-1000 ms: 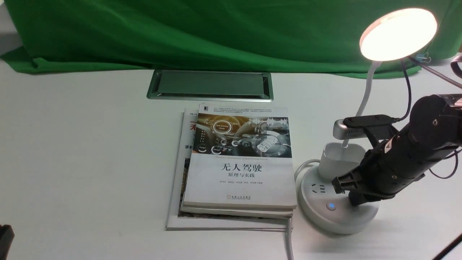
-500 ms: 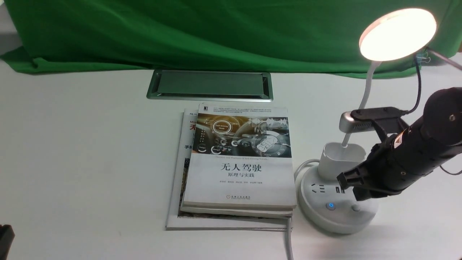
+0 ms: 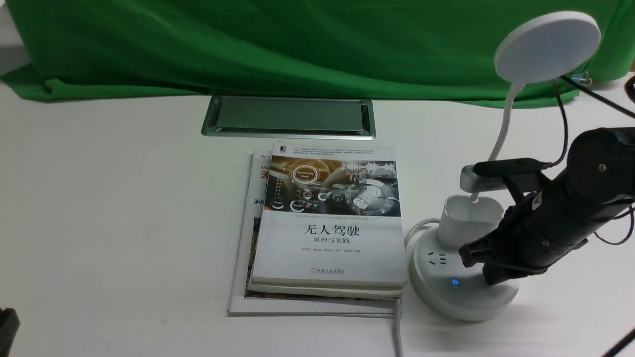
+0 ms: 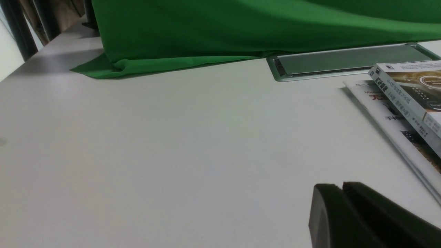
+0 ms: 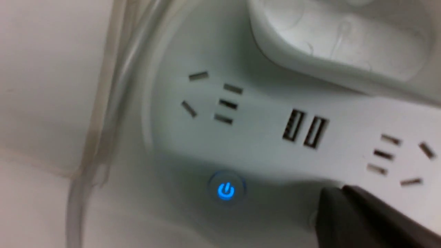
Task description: Turn off the desk lamp on the white desktop by hand.
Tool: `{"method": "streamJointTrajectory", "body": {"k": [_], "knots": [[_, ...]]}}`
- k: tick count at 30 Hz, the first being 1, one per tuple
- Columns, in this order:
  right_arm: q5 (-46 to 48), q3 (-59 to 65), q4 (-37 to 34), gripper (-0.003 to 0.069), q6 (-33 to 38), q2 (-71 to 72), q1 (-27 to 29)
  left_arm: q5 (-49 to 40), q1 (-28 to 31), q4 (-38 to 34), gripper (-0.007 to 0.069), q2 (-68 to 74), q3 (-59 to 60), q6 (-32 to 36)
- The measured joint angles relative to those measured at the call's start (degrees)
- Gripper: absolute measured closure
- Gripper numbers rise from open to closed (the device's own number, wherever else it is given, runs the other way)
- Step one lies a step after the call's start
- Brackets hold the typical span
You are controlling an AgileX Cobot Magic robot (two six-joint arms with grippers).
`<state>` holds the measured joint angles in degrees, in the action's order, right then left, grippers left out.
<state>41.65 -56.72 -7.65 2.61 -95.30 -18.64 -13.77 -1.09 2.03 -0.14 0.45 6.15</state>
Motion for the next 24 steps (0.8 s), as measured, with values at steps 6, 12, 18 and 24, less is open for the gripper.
{"method": "streamJointTrajectory", "body": {"k": [6, 12, 18, 24], "knots": [[3.03, 1.41, 0.22, 0.0622, -0.07, 9.38, 0.00, 0.00, 0.00, 0.00, 0.0605, 0.00, 0.00, 0.00], [3.65, 9.68, 0.28, 0.0622, -0.41, 22.84, 0.00, -0.04, 0.00, 0.00, 0.0605, 0.00, 0.00, 0.00], [6.62, 16.07, 0.28, 0.0622, -0.55, 35.53, 0.00, -0.04, 0.00, 0.00, 0.0605, 0.00, 0.00, 0.00], [8.62, 17.10, 0.28, 0.0620, -1.09, 46.58, 0.00, -0.04, 0.00, 0.00, 0.0605, 0.00, 0.00, 0.00]]}}
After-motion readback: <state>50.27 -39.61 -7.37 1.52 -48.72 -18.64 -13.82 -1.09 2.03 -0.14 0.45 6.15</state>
